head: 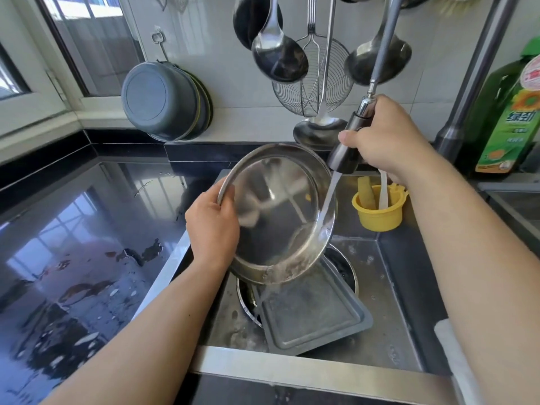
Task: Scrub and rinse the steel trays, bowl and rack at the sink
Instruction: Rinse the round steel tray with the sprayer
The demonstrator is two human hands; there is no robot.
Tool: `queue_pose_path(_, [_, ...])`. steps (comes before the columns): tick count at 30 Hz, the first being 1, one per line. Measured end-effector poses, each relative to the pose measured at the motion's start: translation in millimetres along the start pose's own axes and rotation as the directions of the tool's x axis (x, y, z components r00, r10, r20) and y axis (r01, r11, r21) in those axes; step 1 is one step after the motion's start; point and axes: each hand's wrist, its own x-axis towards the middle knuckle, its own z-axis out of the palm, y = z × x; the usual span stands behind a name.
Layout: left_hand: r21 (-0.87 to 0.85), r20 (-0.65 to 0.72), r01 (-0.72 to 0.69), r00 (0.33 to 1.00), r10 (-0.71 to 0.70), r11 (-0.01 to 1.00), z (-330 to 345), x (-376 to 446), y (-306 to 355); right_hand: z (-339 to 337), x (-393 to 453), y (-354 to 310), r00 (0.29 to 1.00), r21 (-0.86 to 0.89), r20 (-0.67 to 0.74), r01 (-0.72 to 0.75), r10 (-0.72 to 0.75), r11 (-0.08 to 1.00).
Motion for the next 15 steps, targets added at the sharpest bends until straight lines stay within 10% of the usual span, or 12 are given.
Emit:
queue_pose_path(8, [-0.091, 0.032, 0.257, 0.966, -0.255, 0.962, 5.3, 5.6, -8.9, -16.2, -5.9, -16.1, 0.974, 0.107, 0.224, -0.061, 0.035, 0.992])
queue_pose_path(15, [-0.228, 0.257, 0.625, 0.778, -0.573, 0.746, 12.6, 3.5, -16.5, -5.5, -18.0, -35.8, 0.948, 0.299, 0.319, -0.090, -0.011, 0.950])
